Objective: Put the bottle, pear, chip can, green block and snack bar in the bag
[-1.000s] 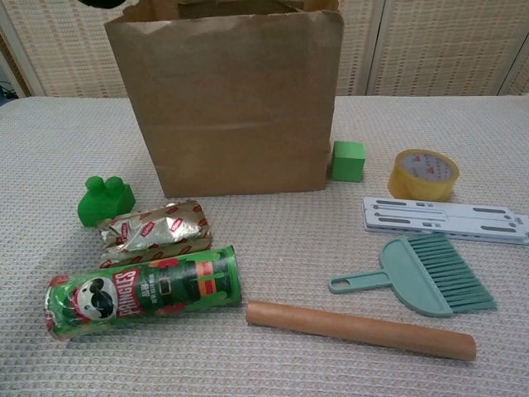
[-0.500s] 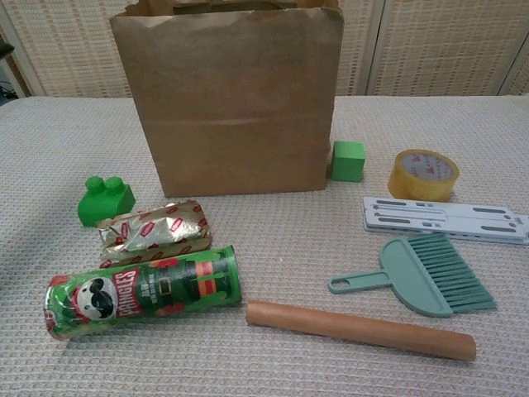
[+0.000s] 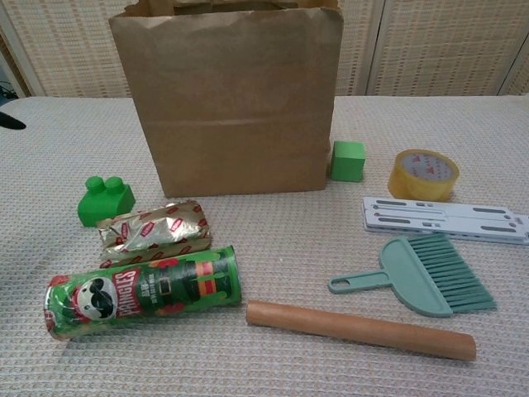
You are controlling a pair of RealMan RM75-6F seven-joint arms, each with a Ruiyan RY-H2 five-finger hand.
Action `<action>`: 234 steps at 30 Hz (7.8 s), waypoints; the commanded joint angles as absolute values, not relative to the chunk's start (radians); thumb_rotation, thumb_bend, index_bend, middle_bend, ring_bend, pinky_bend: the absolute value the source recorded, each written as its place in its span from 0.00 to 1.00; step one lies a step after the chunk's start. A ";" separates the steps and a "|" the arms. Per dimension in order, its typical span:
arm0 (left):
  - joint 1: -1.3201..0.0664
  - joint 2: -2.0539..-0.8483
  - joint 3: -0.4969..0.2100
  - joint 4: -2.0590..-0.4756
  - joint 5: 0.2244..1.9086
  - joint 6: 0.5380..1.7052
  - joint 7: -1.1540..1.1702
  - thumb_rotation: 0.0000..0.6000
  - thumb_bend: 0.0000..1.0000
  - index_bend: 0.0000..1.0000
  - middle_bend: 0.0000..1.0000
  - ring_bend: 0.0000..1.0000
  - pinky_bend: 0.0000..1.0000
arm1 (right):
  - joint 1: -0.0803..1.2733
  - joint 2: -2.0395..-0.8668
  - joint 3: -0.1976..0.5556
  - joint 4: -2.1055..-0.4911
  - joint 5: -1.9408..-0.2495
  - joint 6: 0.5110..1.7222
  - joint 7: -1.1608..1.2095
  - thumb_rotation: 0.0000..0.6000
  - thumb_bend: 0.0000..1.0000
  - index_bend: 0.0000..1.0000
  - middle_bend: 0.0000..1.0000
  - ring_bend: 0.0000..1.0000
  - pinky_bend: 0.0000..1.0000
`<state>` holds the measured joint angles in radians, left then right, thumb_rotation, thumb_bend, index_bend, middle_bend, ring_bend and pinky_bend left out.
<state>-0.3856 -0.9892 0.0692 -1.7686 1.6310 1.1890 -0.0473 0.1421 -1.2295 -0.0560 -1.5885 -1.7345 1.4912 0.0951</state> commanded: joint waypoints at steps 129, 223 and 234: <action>-0.921 -1.243 -0.288 -1.530 1.255 1.072 0.880 1.00 0.58 0.51 0.54 0.54 0.66 | 0.147 -1.211 -0.042 -1.613 -1.689 1.461 0.124 1.00 0.07 0.00 0.00 0.00 0.00; -0.576 -1.131 -0.010 -1.705 1.179 1.025 0.511 1.00 0.37 0.02 0.00 0.04 0.23 | 0.143 -1.209 -0.055 -1.622 -1.689 1.438 0.076 1.00 0.07 0.00 0.00 0.00 0.00; -0.599 -1.284 -0.012 -1.507 1.137 0.988 0.579 1.00 0.37 0.00 0.00 0.03 0.21 | 0.147 -1.202 -0.053 -1.627 -1.679 1.426 0.091 1.00 0.07 0.00 0.00 0.00 0.00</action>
<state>-0.5943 -1.2640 -0.0078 -1.5305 1.1535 1.0000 0.5767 0.1468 -1.2018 -0.0536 -1.6266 -1.6800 1.4274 0.0907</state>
